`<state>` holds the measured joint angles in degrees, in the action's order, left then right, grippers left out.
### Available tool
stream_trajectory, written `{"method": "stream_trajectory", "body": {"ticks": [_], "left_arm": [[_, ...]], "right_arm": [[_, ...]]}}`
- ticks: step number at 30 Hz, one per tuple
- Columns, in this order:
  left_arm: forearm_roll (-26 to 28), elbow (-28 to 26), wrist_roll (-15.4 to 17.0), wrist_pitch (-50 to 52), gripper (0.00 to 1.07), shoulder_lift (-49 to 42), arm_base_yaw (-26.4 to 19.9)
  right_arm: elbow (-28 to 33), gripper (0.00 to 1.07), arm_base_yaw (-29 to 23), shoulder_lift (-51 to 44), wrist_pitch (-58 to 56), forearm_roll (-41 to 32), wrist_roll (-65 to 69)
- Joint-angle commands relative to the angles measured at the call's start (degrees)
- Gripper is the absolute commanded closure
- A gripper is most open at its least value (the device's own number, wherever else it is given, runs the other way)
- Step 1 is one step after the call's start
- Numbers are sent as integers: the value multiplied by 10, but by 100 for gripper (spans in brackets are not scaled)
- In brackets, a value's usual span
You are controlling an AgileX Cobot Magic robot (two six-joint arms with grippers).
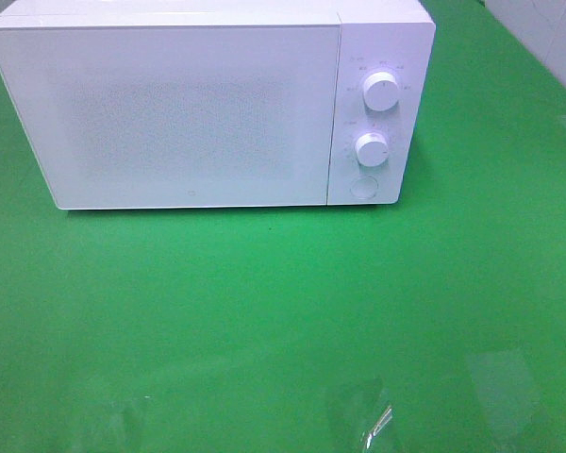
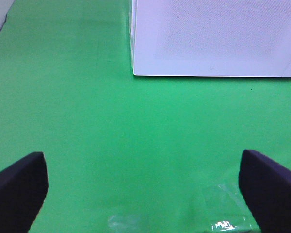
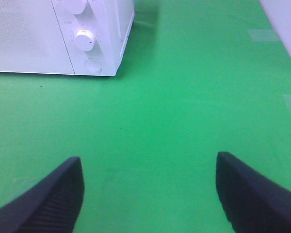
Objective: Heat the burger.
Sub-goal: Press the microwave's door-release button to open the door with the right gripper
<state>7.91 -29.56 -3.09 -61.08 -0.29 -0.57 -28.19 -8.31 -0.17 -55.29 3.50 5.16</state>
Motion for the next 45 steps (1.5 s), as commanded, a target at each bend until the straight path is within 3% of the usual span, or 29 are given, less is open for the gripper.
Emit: {"method": "stream_trajectory", "body": {"ticks": [1, 23, 36, 45], "left_arm": [[1, -1, 3, -3, 6, -8, -2], [1, -1, 3, -3, 6, -8, -2], [1, -1, 3, -3, 6, -8, -2], [1, -1, 3, -3, 6, -8, -2]], "right_arm": [[-13, 34, 3, -9, 21, -1, -2], [-23, 34, 3, 247, 274, -5, 5], [-23, 34, 3, 455, 492, -20, 5], [-23, 34, 3, 527, 594, -13, 2]]}}
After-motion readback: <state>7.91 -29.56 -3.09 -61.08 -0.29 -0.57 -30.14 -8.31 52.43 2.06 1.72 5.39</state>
